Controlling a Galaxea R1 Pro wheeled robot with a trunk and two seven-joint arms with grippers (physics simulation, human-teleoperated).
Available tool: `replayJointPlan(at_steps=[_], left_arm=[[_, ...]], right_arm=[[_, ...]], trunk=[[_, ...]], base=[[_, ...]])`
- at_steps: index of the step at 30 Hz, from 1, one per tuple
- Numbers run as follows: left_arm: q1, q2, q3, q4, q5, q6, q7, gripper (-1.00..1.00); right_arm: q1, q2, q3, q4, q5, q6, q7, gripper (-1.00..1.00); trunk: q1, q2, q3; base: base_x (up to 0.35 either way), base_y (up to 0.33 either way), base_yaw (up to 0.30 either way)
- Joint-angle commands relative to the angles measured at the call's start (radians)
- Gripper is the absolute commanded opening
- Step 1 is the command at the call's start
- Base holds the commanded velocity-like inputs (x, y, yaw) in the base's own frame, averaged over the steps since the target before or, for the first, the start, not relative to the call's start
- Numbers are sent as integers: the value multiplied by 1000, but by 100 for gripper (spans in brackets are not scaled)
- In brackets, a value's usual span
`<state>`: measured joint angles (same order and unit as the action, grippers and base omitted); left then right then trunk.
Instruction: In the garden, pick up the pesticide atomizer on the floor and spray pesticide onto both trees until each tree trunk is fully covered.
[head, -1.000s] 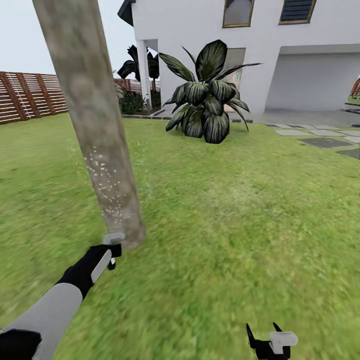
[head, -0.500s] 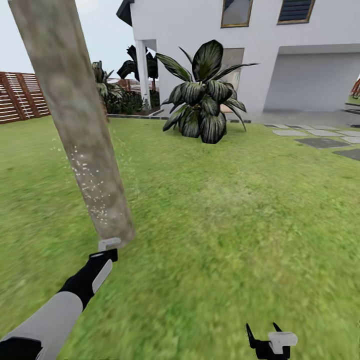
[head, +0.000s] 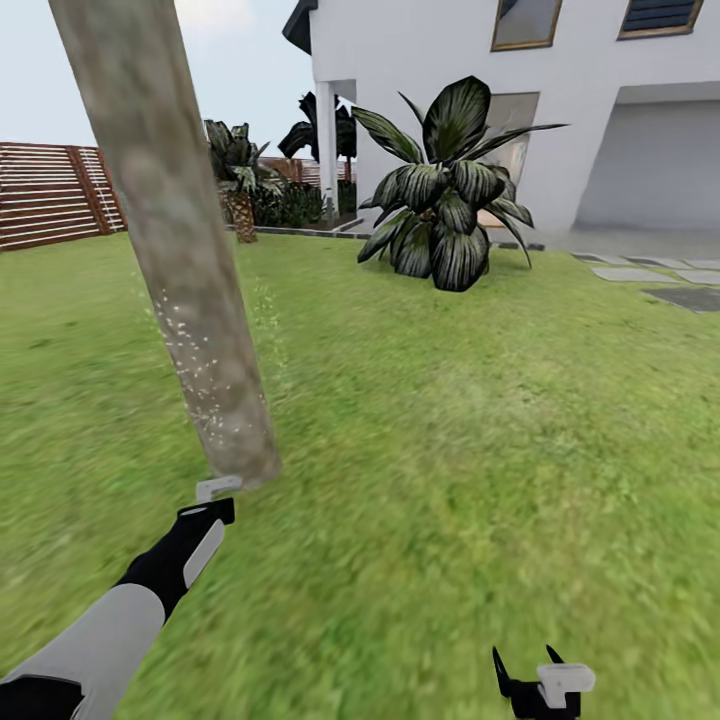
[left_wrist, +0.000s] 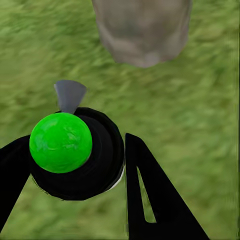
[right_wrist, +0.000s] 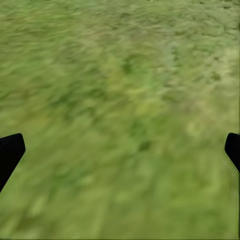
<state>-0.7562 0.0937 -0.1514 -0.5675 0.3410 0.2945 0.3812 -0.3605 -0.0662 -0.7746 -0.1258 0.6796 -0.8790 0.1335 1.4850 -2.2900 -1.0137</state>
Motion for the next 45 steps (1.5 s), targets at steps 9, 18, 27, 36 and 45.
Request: replayJointPlan(at_steps=[9,18,27,36,45], left_arm=[[0,3,0,0,-1,1,1,-100],[0,6,1,0,-1,1,1,-100],[0,4,0,0,-1,1,50,-100],[0,3,0,0,1,2,51,-100],[0,2,0,0,1,2,51,-100]], right_arm=[[0,0,0,0,0,0,0,100],[0,0,0,0,0,0,0,100],[0,0,0,0,0,0,0,100],[0,0,0,0,0,0,0,100],[0,0,0,0,0,0,0,100]], trunk=[[0,0,0],[0,0,0],[0,0,0],[0,0,0],[0,0,0]], base=[[196,-233,6],[196,-233,103],[155,-242,277],[114,-260,247],[113,-261,11]])
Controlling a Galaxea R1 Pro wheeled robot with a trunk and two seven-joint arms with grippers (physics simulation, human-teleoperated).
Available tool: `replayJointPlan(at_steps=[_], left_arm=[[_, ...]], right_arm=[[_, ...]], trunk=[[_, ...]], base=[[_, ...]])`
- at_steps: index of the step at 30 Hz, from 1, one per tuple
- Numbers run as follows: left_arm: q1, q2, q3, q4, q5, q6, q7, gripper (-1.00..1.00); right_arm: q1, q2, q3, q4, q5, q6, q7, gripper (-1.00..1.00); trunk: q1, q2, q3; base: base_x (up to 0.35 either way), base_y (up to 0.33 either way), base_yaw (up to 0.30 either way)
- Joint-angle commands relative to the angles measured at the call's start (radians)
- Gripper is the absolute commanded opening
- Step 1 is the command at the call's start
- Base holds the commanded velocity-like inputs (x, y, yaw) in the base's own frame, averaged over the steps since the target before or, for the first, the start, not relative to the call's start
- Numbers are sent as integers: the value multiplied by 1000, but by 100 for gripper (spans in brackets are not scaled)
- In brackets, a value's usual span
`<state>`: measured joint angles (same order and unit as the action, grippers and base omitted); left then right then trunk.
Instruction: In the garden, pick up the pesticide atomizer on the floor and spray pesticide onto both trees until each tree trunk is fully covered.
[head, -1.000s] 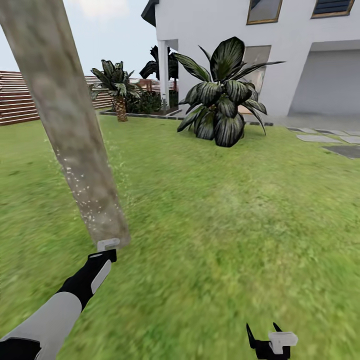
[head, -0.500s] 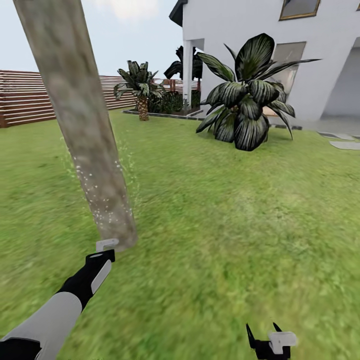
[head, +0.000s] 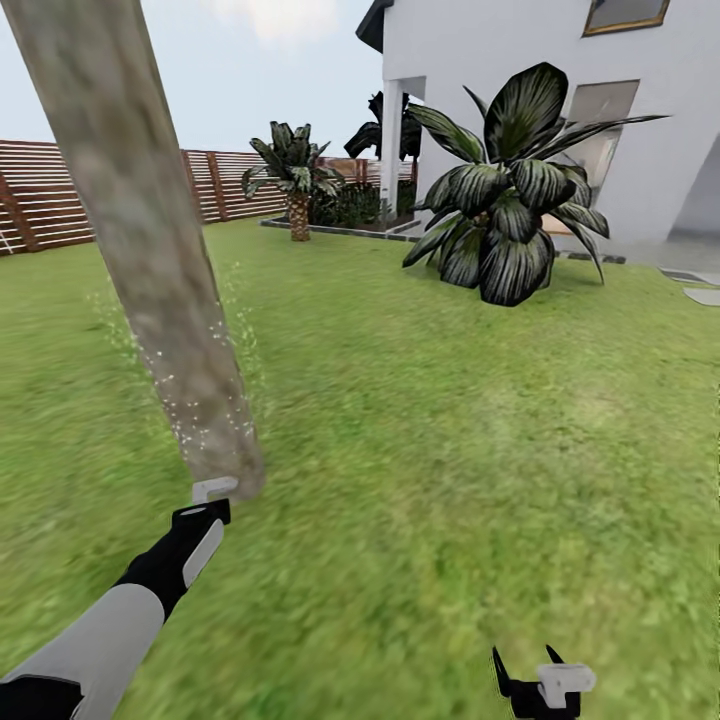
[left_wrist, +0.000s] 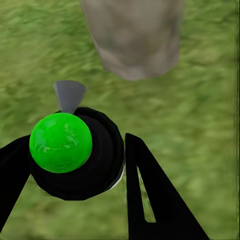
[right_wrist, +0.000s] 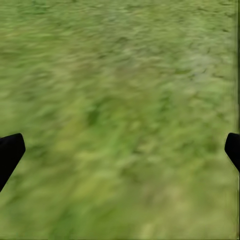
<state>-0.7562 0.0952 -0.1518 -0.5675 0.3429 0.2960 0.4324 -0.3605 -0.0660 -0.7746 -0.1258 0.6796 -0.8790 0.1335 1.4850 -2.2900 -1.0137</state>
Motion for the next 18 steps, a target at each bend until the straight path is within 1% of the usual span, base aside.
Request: replayJointPlan(at_steps=[1,3,5,18], left_arm=[[0,0,0,0,-1,0,0,-100],[0,0,0,0,0,0,0,-100],[0,-1,0,0,1,0,0,-100],[0,-1,0,0,-2,0,0,-100]], right_arm=[[0,0,0,0,0,0,0,100],[0,0,0,0,0,0,0,100],[0,0,0,0,0,0,0,100],[0,0,0,0,0,0,0,100]], trunk=[[0,0,0],[0,0,0],[0,0,0],[0,0,0]], base=[[113,-261,5],[113,-261,59],[113,-261,200],[99,-263,277]])
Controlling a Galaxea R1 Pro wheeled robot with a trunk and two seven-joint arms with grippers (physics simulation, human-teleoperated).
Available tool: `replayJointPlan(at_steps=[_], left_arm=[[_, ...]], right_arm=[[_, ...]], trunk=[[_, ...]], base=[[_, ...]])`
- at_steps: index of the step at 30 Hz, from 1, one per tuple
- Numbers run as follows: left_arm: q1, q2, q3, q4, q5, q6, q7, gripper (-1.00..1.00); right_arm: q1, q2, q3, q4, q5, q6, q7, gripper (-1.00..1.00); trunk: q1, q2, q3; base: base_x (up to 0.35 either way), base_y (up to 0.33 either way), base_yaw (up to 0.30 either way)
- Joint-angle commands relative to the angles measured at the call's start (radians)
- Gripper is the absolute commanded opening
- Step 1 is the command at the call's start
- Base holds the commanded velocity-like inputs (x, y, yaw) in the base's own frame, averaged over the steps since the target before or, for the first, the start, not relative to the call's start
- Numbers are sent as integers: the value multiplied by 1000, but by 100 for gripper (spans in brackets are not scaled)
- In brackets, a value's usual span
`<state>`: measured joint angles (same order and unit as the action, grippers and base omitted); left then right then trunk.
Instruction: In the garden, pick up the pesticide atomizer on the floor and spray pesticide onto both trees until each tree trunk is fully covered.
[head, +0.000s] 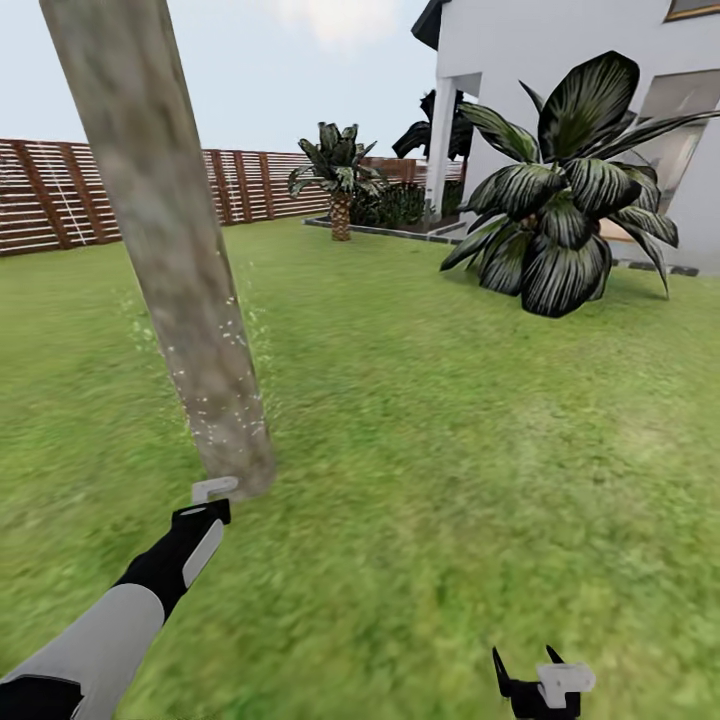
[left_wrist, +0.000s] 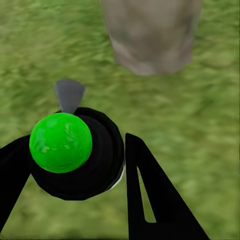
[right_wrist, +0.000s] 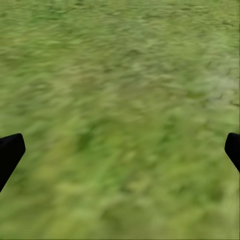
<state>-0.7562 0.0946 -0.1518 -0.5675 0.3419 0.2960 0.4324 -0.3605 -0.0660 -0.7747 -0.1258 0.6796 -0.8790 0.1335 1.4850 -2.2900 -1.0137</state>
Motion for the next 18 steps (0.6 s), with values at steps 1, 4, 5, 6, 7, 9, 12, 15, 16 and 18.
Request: replayJointPlan(at_steps=[1,4,5,6,7,9,12,15,16,18], left_arm=[[0,2,0,0,-1,1,0,-100],[0,10,9,1,-2,5,-1,-100],[0,11,16,1,-2,6,-2,-100],[0,11,20,1,-3,8,-3,-100],[0,11,21,1,-3,9,-4,-100],[0,11,21,1,-3,9,-4,-100],[0,11,22,1,-3,9,-4,-100],[0,11,22,1,-3,9,-3,-100],[1,11,23,4,-2,9,-3,-100],[1,5,23,23,1,5,-3,-100]], right_arm=[[0,0,0,0,0,0,0,100],[0,0,0,0,0,0,0,100],[0,0,0,0,0,0,0,100],[0,0,0,0,0,0,0,100],[0,0,0,0,0,0,0,100],[0,0,0,0,0,0,0,100],[0,0,0,0,0,0,0,100],[0,-1,0,0,0,0,0,100],[0,0,0,0,0,0,0,100],[0,0,0,0,0,0,0,100]], trunk=[[0,0,0],[0,0,0],[0,0,0],[0,0,0],[0,0,0],[0,0,0],[0,0,0],[0,0,0],[0,0,0],[0,0,-1]], base=[[85,-269,235],[84,-269,68],[84,-269,12],[84,-269,3],[84,-269,1],[84,-269,1],[84,-269,0],[84,-269,0],[78,-269,57],[26,-163,174]])
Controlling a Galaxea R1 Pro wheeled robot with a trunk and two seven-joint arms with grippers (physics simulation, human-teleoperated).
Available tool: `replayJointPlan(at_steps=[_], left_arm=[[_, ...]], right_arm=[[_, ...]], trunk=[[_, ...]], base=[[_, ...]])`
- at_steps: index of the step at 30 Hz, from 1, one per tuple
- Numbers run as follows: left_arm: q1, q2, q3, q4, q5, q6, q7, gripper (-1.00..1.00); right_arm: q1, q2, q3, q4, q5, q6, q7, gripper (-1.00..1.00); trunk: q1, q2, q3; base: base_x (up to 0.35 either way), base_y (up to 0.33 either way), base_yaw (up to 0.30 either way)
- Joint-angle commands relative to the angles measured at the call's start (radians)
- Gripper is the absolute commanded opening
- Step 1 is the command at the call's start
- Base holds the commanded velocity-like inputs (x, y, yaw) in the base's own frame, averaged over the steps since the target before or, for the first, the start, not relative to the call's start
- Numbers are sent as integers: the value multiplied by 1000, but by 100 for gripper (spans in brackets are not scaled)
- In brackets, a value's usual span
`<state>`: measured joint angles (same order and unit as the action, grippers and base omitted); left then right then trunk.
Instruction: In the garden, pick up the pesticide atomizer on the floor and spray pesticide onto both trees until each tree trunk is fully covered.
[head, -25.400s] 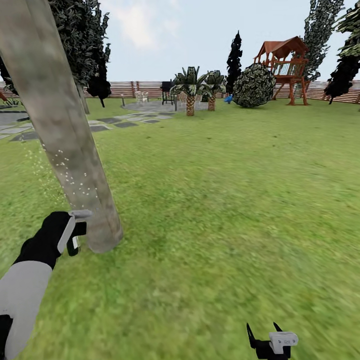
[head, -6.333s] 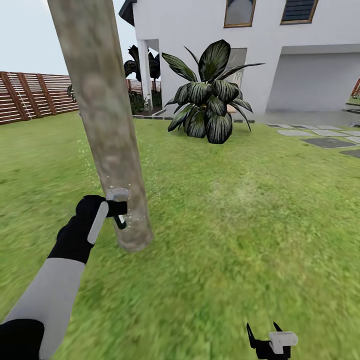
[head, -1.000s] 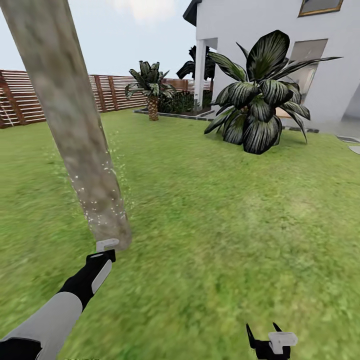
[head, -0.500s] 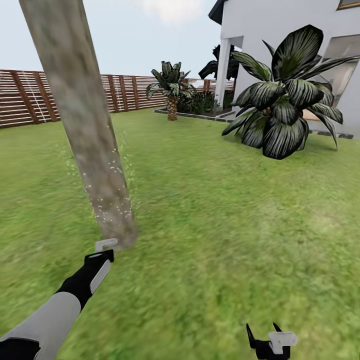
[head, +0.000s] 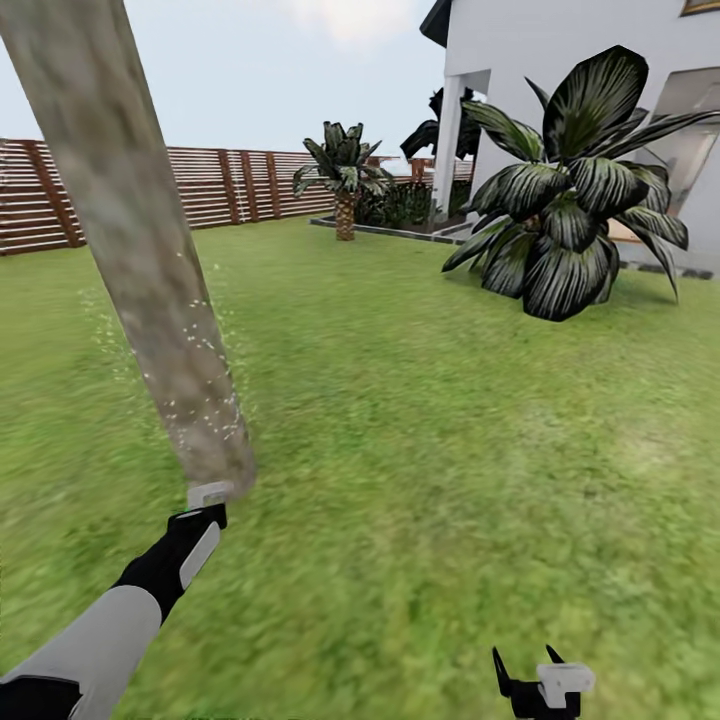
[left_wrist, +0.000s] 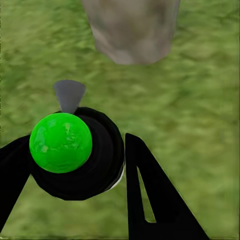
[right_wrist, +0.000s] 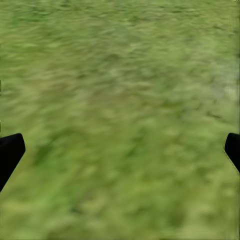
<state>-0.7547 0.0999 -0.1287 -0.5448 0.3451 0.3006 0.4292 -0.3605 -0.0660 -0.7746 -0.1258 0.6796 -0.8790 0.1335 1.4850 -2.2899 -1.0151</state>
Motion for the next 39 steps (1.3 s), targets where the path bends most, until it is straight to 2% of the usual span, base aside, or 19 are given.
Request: replayJointPlan(at_steps=[1,6,9,12,14,16,17,20,23,27,29,31,34,35,39], left_arm=[[0,-1,0,1,-1,0,0,-100],[-8,0,-1,-12,-2,12,-3,-100],[-19,-1,-2,-29,-2,82,-3,-100],[-20,1,-1,-131,-4,129,-2,-100],[-22,-1,0,-211,-4,234,-1,-100],[-23,-1,0,-285,-6,301,2,-100],[-24,-2,0,-320,-7,318,14,-100],[-42,-6,-1,-415,-5,397,100,-100],[-52,-7,-1,-482,-6,454,132,-100],[-96,-7,-1,-489,-10,480,154,-100],[-151,-12,0,-482,-8,517,186,-100],[-191,-32,0,-480,-8,536,213,-100],[-220,-68,-1,-478,-8,542,263,-100],[-229,-72,-1,-476,-9,543,269,-100],[-235,-54,10,-453,-9,544,278,-100]], right_arm=[[0,0,0,0,0,0,0,100],[0,-1,0,0,-1,0,0,100],[0,-1,0,0,-1,0,0,100],[0,-1,0,0,0,0,0,100],[0,-1,0,0,0,0,0,100],[0,-1,0,0,0,0,0,100],[0,-1,0,0,0,0,0,100],[0,-1,0,0,0,0,0,100],[0,-2,0,0,0,0,0,100],[0,-1,0,0,0,0,0,100],[0,-1,0,0,0,0,0,100],[0,-1,0,0,0,0,0,100],[0,-1,0,0,0,0,0,100],[0,-1,0,0,-1,0,0,100],[0,-1,0,0,0,0,0,100]], trunk=[[0,0,-1],[0,0,-2],[0,0,-2],[0,0,-2],[0,0,-2],[0,0,-2],[0,0,-2],[0,0,-2],[0,0,-2],[0,0,-2],[0,0,-2],[0,0,-2],[0,0,-2],[0,0,-2],[0,0,-2]], base=[[11,-71,214],[-199,-12,79],[-188,0,4],[-31,0,1],[-4,0,0],[-46,0,0],[-209,0,0],[-301,0,0],[-313,0,0],[-71,0,0],[-10,0,0],[-2,0,0],[0,0,0],[0,0,0],[0,0,0]])
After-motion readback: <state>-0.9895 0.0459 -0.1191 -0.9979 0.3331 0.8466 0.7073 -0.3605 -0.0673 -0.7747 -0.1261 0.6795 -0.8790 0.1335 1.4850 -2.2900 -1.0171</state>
